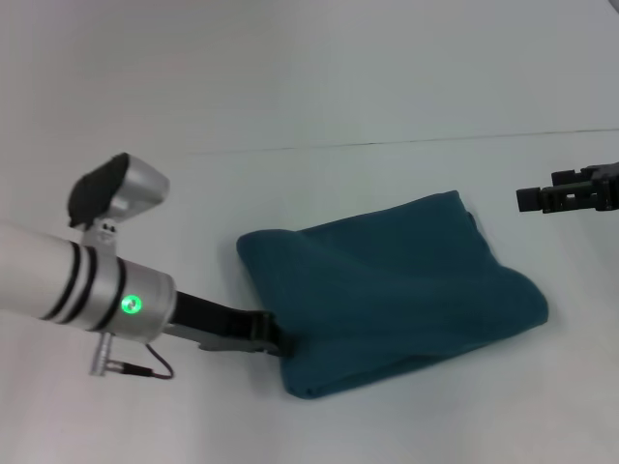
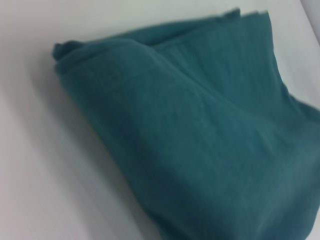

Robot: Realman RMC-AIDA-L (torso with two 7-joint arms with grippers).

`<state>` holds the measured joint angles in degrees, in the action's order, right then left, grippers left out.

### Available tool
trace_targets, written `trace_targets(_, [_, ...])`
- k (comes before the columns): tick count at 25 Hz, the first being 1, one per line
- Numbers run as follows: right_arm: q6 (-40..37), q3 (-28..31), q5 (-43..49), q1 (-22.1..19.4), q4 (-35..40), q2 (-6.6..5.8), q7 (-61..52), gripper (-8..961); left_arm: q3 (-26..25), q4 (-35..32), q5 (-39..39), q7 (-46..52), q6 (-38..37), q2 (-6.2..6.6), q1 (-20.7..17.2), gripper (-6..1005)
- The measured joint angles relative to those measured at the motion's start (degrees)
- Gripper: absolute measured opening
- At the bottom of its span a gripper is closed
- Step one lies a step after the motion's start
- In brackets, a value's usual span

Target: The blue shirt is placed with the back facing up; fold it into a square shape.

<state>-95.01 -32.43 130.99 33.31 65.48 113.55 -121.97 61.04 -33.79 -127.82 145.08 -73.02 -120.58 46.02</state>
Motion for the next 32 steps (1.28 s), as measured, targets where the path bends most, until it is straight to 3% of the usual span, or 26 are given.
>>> trace_targets(2, [0.00, 0.08, -0.13, 0.00, 0.00, 0.00, 0.09, 929, -2.47, -0.76, -1.95, -1.27, -2.32, 0.98, -0.12, 14])
trace_targets(10, [0.00, 0.09, -0.55, 0.21, -0.03, 0.00, 0.07, 929, -8.18, -3.01, -8.55, -3.20, -4.69, 2.93, 0.19, 15])
trace_targets(16, [0.23, 0.09, -0.57, 0.60, -0.02, 0.00, -0.07, 929, -12.57, -4.27, -14.28, -3.25, -5.16, 3.87, 0.40, 20])
trace_targets(22, [0.53, 0.09, -0.65, 0.81, -0.07, 0.02, 0.06, 930, -14.41, -5.07, -15.72, -3.98, -6.10, 3.99, -0.10, 25])
trace_targets(29, [0.65, 0.13, -0.84, 0.92, 0.00, 0.45, 0.14, 930, -15.91, -5.50, -10.69, -4.08, -11.19, 3.07, 0.14, 32])
trace_targets(32, [0.68, 0.13, -1.22, 0.89, 0.03, 0.49, 0.19, 930, -15.85, -5.89, -8.16, -5.13, -11.79, 2.56, -0.15, 117])
